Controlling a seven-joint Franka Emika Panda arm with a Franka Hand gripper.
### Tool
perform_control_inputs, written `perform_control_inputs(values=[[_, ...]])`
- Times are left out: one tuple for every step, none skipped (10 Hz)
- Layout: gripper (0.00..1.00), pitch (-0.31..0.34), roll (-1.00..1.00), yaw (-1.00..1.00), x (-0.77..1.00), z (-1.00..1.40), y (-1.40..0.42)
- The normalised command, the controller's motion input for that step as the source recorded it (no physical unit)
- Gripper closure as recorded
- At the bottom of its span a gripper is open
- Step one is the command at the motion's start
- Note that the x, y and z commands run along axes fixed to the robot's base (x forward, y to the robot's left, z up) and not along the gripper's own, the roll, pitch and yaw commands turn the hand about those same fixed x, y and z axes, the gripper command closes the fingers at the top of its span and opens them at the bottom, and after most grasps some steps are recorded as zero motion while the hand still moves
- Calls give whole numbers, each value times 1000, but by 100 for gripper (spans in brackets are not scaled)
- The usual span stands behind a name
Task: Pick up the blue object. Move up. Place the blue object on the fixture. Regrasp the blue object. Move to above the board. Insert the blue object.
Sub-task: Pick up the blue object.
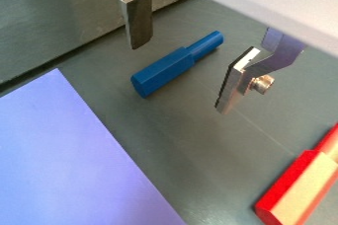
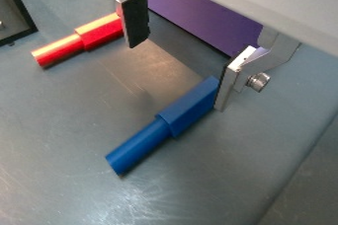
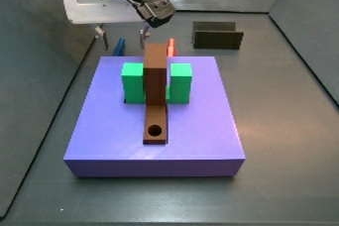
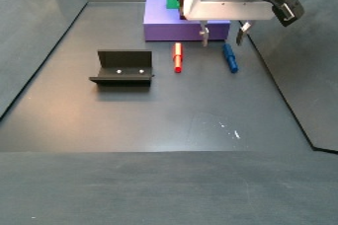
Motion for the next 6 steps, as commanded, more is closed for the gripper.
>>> perform_control_inputs(values=[[0,-260,-89,9,-154,-231,-31],[0,-259,-94,26,-114,-237,-31],[0,-250,-100,34,-83,-234,-29],[0,-213,-116,31,-23,-194,-6],[0,-194,-111,43,0,-163,-20],[0,-119,-90,49,0,-51,0]])
